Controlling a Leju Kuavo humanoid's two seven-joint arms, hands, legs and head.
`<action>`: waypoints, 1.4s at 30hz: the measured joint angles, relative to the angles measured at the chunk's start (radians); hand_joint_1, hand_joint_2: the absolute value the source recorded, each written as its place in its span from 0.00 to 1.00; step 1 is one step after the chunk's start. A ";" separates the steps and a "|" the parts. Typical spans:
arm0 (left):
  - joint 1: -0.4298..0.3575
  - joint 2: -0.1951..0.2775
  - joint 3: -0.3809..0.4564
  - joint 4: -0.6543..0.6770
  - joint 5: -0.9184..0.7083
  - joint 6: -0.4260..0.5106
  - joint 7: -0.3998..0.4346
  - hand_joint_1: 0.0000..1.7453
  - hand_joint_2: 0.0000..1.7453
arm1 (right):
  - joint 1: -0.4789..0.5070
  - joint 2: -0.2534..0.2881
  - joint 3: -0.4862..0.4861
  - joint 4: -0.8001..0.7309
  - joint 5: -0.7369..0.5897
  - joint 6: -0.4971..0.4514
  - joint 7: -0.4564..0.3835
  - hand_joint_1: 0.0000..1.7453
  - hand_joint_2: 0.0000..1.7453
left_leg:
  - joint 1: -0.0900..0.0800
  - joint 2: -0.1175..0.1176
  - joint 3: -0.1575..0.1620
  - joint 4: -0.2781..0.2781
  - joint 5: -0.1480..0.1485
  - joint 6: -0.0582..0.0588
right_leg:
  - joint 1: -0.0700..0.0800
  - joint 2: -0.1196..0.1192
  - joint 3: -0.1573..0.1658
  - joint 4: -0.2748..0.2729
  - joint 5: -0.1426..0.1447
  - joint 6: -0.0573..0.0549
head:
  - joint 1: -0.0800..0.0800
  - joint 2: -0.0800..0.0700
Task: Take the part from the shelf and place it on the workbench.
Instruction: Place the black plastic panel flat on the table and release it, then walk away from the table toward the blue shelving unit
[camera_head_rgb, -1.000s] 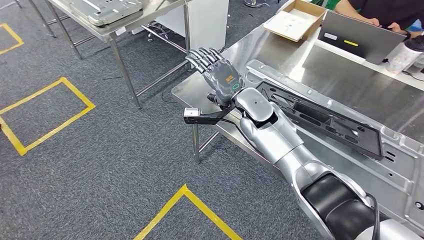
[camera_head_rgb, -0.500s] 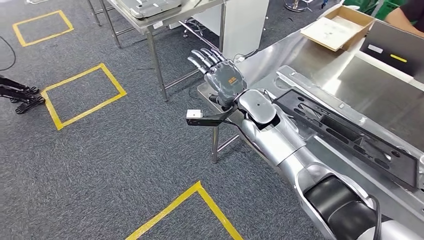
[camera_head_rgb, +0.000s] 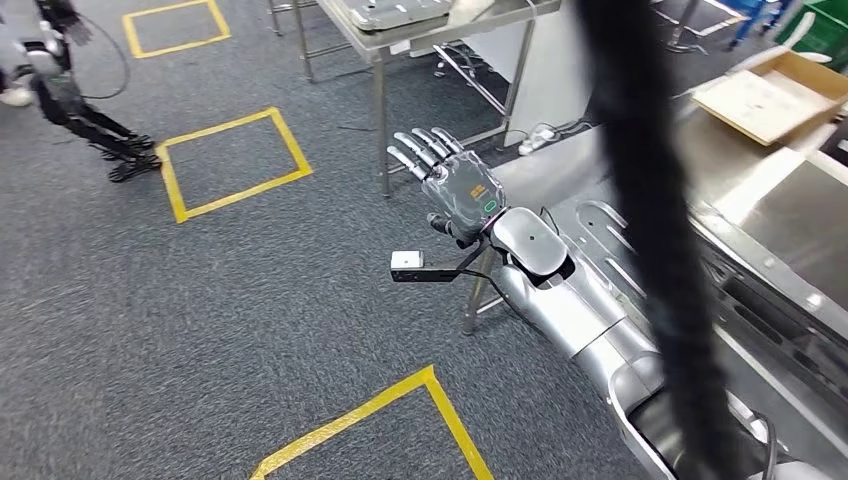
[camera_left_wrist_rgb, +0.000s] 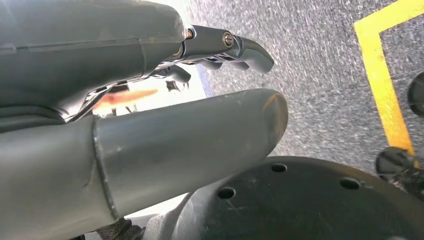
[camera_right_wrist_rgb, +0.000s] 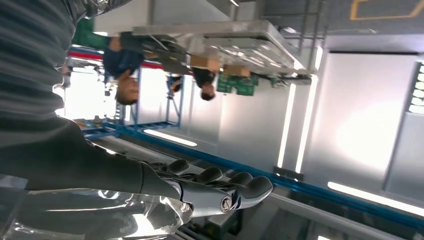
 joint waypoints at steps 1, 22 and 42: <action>-0.002 0.000 0.000 0.000 0.000 0.000 0.001 0.00 0.00 | -0.001 0.000 0.001 -0.002 0.000 0.002 -0.001 0.00 1.00 | 0.000 -0.012 -0.003 0.002 0.001 -0.005 | -0.001 0.019 0.021 -0.046 0.015 -0.002 | 0.000 0.000; 0.001 0.007 -0.002 0.000 0.000 -0.011 0.011 0.00 0.00 | -0.041 0.053 0.080 0.003 -0.003 0.026 -0.002 0.00 1.00 | -0.006 0.110 0.001 -0.011 0.003 -0.002 | 0.009 -0.138 0.042 -0.051 -0.021 -0.003 | -0.001 0.000; 0.006 0.012 -0.005 0.000 0.000 -0.004 0.019 0.00 0.00 | 0.035 0.070 0.098 0.048 -0.025 -0.002 0.014 0.00 1.00 | 0.004 0.083 -0.148 0.264 -0.108 -0.046 | 0.012 -0.087 0.050 -0.112 0.036 -0.048 | -0.002 0.000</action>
